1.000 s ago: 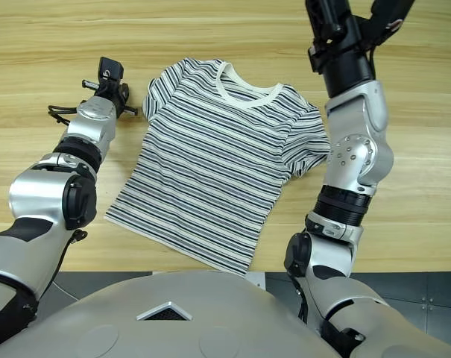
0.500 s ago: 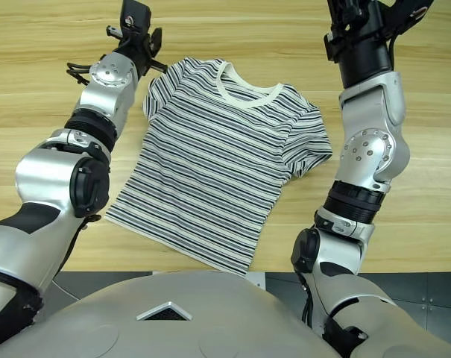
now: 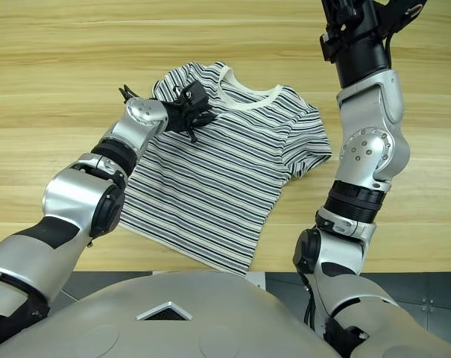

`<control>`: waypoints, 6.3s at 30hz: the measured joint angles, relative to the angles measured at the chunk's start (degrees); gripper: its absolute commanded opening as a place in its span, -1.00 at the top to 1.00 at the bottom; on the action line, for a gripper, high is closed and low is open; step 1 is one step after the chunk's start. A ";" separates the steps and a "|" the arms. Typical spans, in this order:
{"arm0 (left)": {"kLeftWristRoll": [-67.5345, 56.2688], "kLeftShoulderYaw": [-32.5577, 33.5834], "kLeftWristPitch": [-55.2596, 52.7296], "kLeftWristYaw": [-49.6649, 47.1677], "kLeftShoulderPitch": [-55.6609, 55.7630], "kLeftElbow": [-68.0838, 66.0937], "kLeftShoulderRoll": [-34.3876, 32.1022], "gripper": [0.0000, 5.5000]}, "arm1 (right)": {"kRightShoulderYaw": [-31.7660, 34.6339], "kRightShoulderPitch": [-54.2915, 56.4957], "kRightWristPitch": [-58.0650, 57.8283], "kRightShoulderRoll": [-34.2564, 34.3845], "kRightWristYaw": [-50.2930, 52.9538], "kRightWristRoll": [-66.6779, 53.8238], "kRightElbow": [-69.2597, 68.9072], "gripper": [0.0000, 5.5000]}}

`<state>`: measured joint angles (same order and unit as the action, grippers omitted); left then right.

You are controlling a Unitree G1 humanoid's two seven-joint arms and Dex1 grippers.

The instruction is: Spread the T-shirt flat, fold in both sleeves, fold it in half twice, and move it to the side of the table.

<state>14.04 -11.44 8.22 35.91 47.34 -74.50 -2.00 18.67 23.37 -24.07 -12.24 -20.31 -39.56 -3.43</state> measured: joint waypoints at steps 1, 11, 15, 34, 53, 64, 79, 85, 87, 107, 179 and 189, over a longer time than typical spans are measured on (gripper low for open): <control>-0.01 0.04 -0.43 -2.32 -0.17 0.00 0.03 0.54 | -0.04 0.00 0.00 0.00 0.01 0.00 -0.07 0.33; -5.96 11.60 -5.51 -32.90 -2.62 -0.12 -3.85 0.54 | 0.26 -0.68 0.01 -0.14 0.66 0.00 -1.21 0.33; -7.04 14.07 -5.35 -35.83 -3.01 -0.12 -3.30 0.54 | 0.71 -1.32 0.05 -0.62 0.84 0.04 -1.45 0.33; -17.64 21.23 10.01 -32.72 0.55 16.68 0.48 0.54 | 0.92 -4.83 1.24 -1.38 0.62 0.11 -2.93 0.33; -20.61 27.96 -7.39 -25.06 1.15 0.49 -18.12 0.54 | 1.80 -8.16 1.36 -1.56 1.62 -0.02 -6.38 0.33; -16.85 22.98 -8.41 -18.96 -4.58 0.21 -17.48 0.45 | 2.44 -8.64 1.36 -1.56 1.92 -0.09 -7.65 0.33; -16.62 24.05 -7.66 -19.78 -3.66 0.21 -18.86 0.09 | 2.29 -8.69 1.36 -1.56 1.83 -0.06 -7.74 0.33; -17.44 24.93 -7.82 -19.58 -3.61 -0.07 -18.71 0.09 | 2.28 -8.69 1.36 -1.58 1.80 -0.07 -7.74 0.33; -18.88 26.30 -8.12 -18.53 -2.96 -0.21 -18.13 0.09 | 2.28 -8.69 1.36 -1.59 1.76 -0.07 -7.74 0.33; -13.84 22.80 -9.50 -22.85 0.81 -1.83 -16.15 0.09 | 2.16 -8.69 1.32 -1.70 1.69 -0.09 -8.58 0.33; -17.18 30.19 -7.65 -27.54 1.85 -2.23 -16.87 0.65 | 2.52 -8.69 1.23 -2.43 1.93 -1.25 -9.92 0.33; -17.46 29.16 -9.85 -24.98 1.73 -2.27 -16.20 0.36 | 2.57 -8.69 1.23 -2.46 1.93 -1.25 -9.96 0.33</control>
<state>-3.42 17.72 -1.63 10.93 49.07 -76.77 -18.20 21.24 14.68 -22.84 -14.70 -18.39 -40.81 -13.40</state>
